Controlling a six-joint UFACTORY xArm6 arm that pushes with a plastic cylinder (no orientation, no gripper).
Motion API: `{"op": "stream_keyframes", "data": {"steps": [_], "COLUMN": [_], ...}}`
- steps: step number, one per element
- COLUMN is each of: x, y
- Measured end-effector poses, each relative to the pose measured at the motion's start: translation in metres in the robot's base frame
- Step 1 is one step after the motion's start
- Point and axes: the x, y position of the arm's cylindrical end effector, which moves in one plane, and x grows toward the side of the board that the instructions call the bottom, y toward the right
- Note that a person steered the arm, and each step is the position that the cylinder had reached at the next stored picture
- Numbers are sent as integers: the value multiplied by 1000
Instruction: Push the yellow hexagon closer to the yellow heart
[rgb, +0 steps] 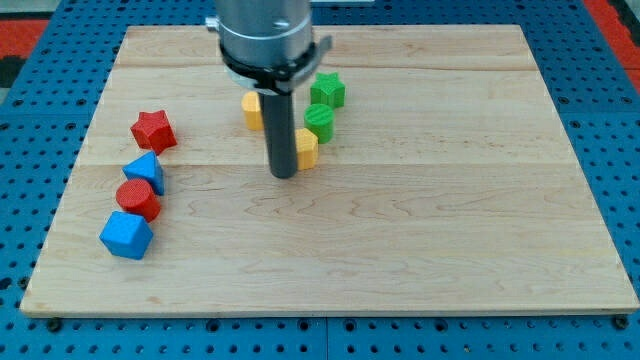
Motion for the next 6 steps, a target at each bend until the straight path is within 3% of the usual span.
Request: {"op": "stream_keyframes", "data": {"steps": [1,2,3,6], "x": [10,-7,-27,-23], "y": [52,73,69,-21]}}
